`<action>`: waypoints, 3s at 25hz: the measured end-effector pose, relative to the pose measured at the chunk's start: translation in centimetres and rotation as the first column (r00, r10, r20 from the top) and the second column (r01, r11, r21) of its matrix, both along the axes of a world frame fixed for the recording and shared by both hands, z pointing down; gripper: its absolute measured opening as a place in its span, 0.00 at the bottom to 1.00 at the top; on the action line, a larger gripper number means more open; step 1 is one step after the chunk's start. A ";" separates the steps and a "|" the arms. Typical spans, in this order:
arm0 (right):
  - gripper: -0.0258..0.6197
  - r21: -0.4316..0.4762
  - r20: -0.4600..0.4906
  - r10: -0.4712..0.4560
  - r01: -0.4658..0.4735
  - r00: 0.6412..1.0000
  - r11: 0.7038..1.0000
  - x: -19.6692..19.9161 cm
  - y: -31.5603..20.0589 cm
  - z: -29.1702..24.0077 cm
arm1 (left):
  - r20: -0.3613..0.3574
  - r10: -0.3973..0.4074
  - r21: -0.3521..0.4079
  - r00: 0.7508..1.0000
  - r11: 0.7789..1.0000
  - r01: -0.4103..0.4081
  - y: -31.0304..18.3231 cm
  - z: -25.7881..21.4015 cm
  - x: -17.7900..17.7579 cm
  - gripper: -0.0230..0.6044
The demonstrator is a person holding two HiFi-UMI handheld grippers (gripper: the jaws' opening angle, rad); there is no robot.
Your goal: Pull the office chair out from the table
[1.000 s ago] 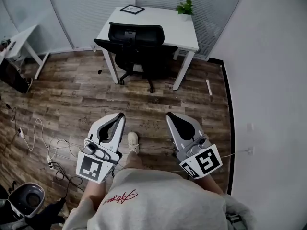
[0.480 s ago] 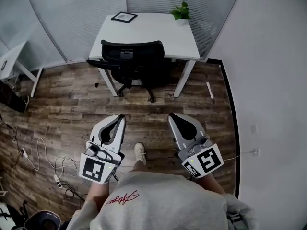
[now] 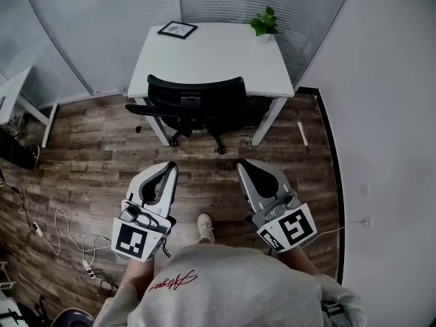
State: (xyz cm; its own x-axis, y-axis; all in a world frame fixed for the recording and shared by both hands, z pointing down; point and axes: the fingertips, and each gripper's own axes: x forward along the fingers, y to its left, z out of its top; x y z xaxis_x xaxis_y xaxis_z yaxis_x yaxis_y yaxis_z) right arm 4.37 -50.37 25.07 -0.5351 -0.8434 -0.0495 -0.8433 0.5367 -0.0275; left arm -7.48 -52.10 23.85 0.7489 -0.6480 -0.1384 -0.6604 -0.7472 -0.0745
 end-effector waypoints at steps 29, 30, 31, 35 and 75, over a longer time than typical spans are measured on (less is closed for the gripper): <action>0.04 0.001 -0.006 0.029 -0.029 1.000 1.000 -0.5 -10.2 -0.6 | 0.013 0.014 -0.013 1.000 1.000 -0.014 -10.1 0.5 -1.3 0.03; 0.04 0.002 -0.006 0.024 -0.024 1.000 1.000 -0.5 -10.3 -0.6 | 0.011 0.008 -0.012 1.000 1.000 -0.008 -10.1 0.5 -1.3 0.03; 0.04 0.001 -0.007 0.019 -0.019 1.000 1.000 -0.4 -10.4 -0.6 | 0.010 0.003 -0.013 1.000 1.000 -0.003 -10.2 0.5 -1.2 0.03; 0.04 -0.004 -0.011 -0.001 0.001 1.000 1.000 0.1 -11.4 -1.0 | 0.008 -0.015 -0.025 1.000 1.000 0.015 -10.9 0.5 -0.7 0.03; 0.26 0.010 -0.299 -0.162 0.173 0.940 0.985 0.6 -16.6 3.3 | 0.418 0.083 0.012 0.905 0.995 -0.097 -15.8 7.6 1.1 0.46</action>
